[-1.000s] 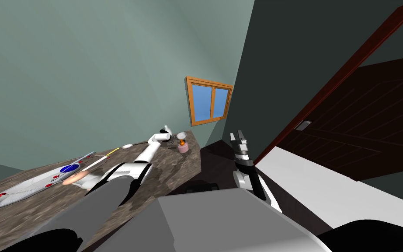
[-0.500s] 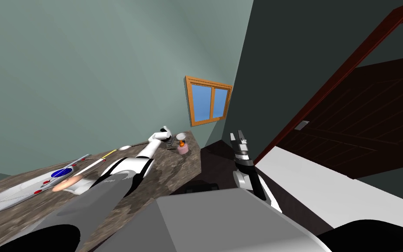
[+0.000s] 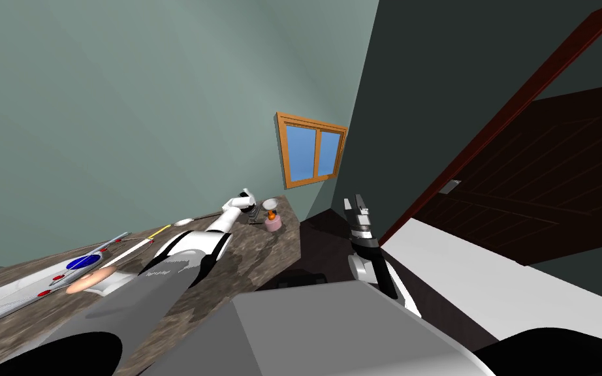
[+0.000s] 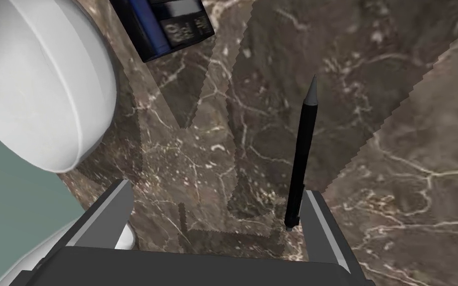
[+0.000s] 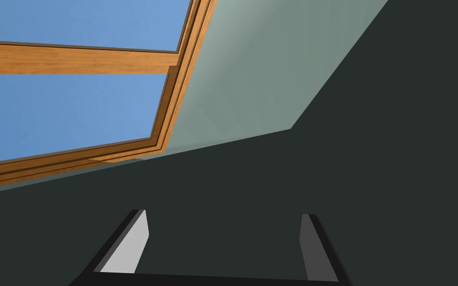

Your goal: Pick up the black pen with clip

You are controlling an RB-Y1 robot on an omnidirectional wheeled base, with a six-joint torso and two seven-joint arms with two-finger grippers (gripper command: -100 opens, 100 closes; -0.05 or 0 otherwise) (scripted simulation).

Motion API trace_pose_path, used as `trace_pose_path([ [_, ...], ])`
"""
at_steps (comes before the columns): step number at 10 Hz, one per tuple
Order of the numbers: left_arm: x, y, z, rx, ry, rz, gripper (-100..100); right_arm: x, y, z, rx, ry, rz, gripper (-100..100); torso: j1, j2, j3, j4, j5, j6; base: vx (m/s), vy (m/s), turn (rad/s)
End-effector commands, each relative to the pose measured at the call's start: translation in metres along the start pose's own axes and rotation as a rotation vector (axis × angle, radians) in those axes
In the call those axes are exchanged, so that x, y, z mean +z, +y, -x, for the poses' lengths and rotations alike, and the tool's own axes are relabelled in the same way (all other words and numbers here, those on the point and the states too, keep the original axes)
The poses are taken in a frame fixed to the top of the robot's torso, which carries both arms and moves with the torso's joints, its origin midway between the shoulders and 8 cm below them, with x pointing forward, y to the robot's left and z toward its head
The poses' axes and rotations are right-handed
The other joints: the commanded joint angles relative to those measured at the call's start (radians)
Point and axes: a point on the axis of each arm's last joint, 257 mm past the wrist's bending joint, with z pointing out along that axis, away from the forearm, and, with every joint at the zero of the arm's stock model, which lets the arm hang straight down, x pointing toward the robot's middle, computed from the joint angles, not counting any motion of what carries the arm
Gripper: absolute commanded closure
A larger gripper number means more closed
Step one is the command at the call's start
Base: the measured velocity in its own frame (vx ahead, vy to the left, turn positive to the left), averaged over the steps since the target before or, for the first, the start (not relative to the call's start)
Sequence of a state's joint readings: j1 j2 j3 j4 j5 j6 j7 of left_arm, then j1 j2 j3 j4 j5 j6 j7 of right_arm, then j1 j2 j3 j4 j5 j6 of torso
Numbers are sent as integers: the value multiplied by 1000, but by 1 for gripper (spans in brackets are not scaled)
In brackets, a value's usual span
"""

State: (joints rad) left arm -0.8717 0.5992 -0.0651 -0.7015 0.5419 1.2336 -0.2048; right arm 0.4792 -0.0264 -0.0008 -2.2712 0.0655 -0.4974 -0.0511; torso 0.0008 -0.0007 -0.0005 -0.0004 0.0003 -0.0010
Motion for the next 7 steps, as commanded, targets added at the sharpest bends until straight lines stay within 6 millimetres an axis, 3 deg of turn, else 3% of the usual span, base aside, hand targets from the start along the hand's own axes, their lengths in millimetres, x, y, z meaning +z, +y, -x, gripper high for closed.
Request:
trace_pose_path([
  [1,0,10,-3,-5,8,54,-100,0,0,0,0,0,0,0,0,0,0,0,0,0,26,13,-25],
  [7,4,55,-8,-39,32,233,-100,0,0,0,0,0,0,0,2,-2,-1,0,0,0,35,30,-26],
])
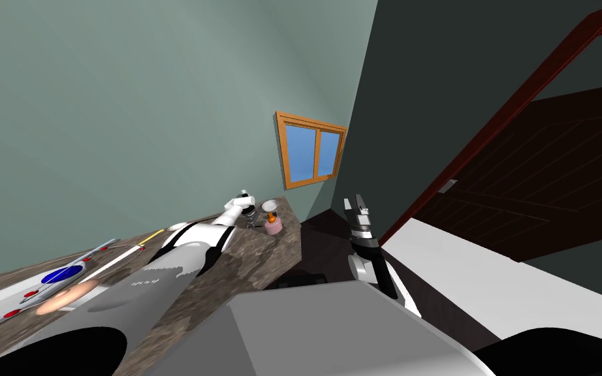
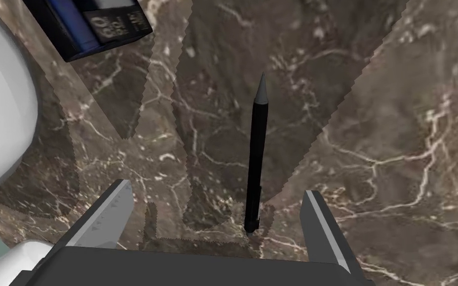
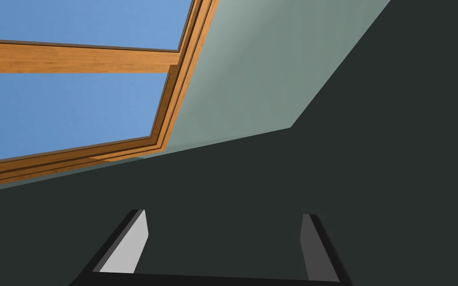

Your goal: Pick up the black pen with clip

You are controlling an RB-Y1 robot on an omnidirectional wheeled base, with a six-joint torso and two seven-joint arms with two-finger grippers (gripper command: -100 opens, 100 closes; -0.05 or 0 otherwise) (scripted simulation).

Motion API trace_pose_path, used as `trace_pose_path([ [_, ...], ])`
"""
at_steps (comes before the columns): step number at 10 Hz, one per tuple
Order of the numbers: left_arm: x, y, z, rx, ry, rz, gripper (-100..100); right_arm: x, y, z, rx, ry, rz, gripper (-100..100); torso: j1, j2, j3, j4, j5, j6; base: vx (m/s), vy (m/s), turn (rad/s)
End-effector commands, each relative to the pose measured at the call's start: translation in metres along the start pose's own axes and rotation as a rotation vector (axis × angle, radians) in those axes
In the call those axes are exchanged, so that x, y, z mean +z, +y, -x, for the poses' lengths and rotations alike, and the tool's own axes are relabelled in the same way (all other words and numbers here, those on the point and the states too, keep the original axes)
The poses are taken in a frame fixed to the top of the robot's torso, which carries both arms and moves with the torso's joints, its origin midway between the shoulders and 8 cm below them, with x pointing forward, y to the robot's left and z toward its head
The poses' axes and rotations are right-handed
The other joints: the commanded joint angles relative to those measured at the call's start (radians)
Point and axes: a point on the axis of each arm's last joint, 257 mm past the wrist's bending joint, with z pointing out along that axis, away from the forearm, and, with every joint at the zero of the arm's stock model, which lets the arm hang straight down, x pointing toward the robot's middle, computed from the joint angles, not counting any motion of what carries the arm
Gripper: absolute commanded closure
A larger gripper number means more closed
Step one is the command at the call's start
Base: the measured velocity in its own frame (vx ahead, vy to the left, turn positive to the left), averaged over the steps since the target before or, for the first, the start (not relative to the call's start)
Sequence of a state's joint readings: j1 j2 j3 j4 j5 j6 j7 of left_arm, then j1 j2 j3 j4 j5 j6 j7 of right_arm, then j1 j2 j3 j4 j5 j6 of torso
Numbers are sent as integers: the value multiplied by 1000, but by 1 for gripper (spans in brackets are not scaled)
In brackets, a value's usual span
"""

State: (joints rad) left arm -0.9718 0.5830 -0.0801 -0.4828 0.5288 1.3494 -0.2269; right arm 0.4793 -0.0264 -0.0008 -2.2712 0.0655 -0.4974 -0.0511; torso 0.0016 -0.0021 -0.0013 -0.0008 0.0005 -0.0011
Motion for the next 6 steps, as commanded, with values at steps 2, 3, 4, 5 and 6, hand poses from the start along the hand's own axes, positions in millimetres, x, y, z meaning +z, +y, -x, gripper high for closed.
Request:
trace_pose_path([
  [2,7,27,-6,-15,14,99,-100,0,0,0,0,0,0,0,0,0,0,0,0,0,41,25,-24],
  [3,9,36,-8,-19,18,133,-100,0,0,0,0,0,0,0,0,-1,0,0,0,0,52,41,-37],
  [4,9,36,-8,-19,18,133,-100,0,0,0,0,0,0,0,1,-1,-1,0,0,0,36,31,-9],
  [5,11,40,-7,-25,19,144,-100,0,0,0,0,0,0,0,1,0,0,0,0,0,13,11,6],
  [6,11,39,-7,-24,19,142,-100,0,0,0,0,0,0,0,0,1,0,0,0,0,0,0,0],
])
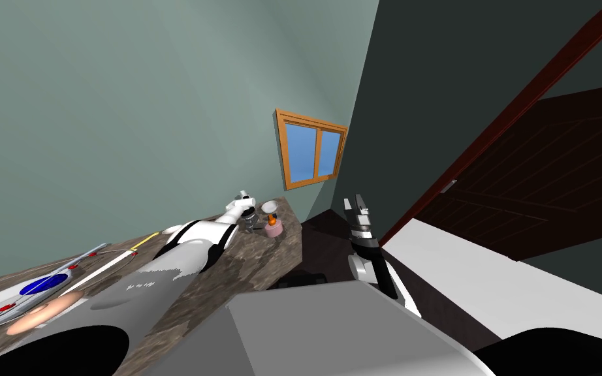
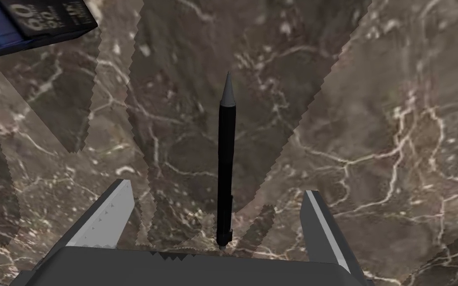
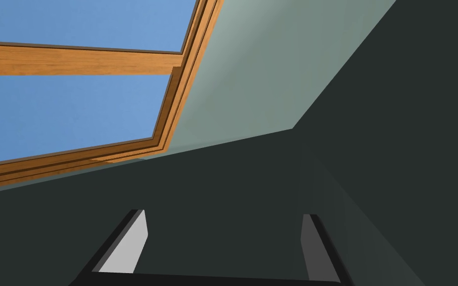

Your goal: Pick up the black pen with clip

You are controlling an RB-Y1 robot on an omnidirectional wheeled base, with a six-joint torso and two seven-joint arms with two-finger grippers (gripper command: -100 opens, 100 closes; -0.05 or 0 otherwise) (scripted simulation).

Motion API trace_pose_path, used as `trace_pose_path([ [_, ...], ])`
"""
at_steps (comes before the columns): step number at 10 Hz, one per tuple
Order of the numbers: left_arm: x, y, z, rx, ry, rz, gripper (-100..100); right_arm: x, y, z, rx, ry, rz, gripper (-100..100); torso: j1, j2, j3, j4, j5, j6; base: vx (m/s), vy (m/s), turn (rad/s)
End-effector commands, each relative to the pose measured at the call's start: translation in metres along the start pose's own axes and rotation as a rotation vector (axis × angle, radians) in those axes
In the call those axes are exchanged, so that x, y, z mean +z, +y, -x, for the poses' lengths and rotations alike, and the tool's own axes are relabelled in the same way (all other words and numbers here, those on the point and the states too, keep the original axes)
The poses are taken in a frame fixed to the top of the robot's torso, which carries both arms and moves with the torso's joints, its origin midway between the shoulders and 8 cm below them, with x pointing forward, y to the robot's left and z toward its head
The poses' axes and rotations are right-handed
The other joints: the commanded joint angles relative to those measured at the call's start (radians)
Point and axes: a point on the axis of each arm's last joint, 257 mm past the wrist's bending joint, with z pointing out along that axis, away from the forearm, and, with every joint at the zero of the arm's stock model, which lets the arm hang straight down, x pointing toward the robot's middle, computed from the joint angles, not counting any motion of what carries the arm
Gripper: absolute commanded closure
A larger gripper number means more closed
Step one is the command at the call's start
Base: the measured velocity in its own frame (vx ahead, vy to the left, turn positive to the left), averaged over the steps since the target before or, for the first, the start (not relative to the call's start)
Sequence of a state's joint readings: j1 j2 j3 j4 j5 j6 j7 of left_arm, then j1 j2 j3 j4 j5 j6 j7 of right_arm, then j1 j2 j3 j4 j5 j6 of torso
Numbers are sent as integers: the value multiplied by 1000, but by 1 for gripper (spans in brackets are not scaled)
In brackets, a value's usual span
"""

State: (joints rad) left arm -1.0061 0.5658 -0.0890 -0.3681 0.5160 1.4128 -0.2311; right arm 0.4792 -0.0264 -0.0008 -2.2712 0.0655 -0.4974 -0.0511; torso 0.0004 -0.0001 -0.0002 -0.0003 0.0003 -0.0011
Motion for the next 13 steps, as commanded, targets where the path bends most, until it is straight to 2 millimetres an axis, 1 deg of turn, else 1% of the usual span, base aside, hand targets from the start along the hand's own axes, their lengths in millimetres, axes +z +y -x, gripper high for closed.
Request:
trace_pose_path([
  [1,-2,-2,-1,3,-1,-6,-100,0,0,0,0,0,0,0,0,0,0,0,0,0,-6,-5,1],
  [2,6,14,-5,-3,7,53,-100,0,0,0,0,0,0,0,-1,1,0,0,0,0,39,28,-32],
  [4,3,12,-4,-3,7,46,-100,0,0,0,0,0,0,0,2,-3,-1,0,0,0,37,28,-12],
  [5,3,13,-4,-3,7,48,0,0,0,0,0,0,0,0,1,-1,-1,0,0,0,0,0,0],
  [6,17,16,-9,-8,6,47,-100,0,0,0,0,0,0,0,0,0,0,0,0,0,6,30,-31],
  [7,17,16,-9,-8,6,47,-100,0,0,0,0,0,0,0,1,0,0,0,0,0,0,31,-33],
  [8,26,19,-13,-11,6,47,-100,0,0,0,0,0,0,0,1,0,0,0,0,0,-11,12,-36],
  [11,27,18,-12,-9,5,44,-100,0,0,0,0,0,0,0,0,1,0,0,0,0,-2,2,-6],
  [12,27,18,-12,-10,5,45,100,0,0,0,0,0,0,0,0,1,0,0,0,0,0,0,0],
  [13,27,18,-12,-10,5,45,100,0,0,0,0,0,0,0,0,1,0,0,0,0,0,0,0],
])
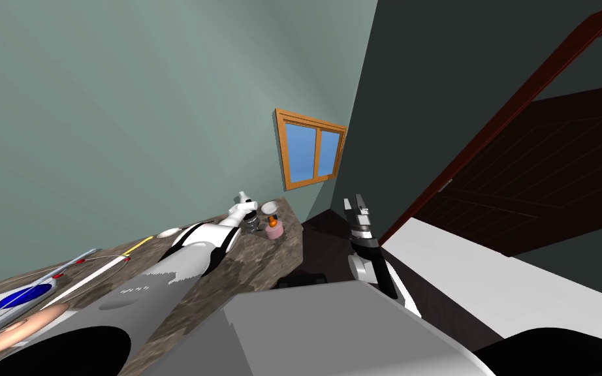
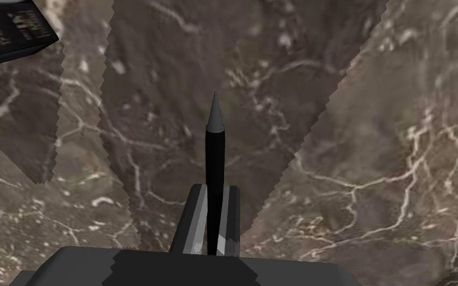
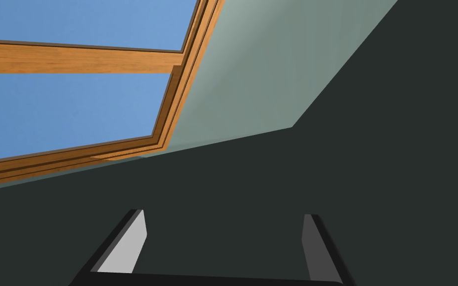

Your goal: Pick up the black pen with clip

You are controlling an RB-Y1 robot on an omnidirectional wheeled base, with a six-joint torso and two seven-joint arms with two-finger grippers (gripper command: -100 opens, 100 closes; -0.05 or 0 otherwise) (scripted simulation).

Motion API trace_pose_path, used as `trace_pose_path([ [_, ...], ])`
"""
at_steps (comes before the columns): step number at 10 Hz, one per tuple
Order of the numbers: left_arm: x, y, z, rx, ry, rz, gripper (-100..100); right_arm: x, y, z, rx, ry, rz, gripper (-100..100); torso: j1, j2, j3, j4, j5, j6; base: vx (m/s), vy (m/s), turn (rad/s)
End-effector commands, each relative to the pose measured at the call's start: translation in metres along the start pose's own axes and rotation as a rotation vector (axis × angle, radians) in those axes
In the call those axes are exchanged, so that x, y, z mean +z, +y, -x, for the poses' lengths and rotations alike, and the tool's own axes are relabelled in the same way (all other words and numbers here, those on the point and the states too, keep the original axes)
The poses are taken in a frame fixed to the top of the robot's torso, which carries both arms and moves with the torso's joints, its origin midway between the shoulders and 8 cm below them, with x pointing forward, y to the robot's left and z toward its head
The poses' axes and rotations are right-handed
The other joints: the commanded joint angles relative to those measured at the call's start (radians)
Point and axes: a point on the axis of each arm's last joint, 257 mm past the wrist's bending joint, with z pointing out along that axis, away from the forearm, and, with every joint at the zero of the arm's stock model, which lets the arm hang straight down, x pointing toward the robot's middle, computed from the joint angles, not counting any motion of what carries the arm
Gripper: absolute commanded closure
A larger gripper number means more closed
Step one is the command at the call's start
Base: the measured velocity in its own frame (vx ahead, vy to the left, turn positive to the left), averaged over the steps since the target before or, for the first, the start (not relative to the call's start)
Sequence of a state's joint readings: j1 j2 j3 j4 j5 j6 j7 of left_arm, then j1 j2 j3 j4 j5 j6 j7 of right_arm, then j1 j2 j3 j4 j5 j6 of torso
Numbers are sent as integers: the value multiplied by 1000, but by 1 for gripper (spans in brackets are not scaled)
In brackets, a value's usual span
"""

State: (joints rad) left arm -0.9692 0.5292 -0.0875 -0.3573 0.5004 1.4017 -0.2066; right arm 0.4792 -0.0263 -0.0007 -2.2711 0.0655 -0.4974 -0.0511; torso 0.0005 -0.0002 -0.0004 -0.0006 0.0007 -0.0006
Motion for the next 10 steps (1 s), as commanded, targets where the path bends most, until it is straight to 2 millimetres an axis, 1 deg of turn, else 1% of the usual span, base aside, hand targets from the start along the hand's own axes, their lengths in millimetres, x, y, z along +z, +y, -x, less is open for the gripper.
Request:
trace_pose_path([
  [1,0,0,0,0,0,0,100,0,0,0,0,0,0,0,0,0,0,0,0,0,0,0,0],
  [3,0,0,0,0,0,-1,100,0,0,0,0,0,0,0,1,-1,-1,0,0,0,0,0,0],
  [4,0,0,0,0,0,-1,0,0,0,0,0,0,0,0,1,-1,-1,-1,0,0,0,0,0],
  [5,-12,-2,4,4,1,1,100,0,0,0,0,0,0,0,1,-1,-1,-1,0,0,5,-7,37],
  [6,-14,-3,5,5,1,1,100,0,0,0,0,0,0,0,0,-1,-1,0,0,0,9,-12,39],
  [7,-21,-4,7,7,1,2,100,0,0,0,0,0,0,0,0,-1,-1,0,0,0,6,-22,29],
  [9,-20,-5,7,8,0,-2,100,0,0,0,0,0,0,0,-1,-1,-1,-1,0,0,1,-16,5],
  [10,-20,-4,6,8,0,0,0,0,0,0,0,0,0,0,0,-1,-1,-1,0,0,0,0,0],
])
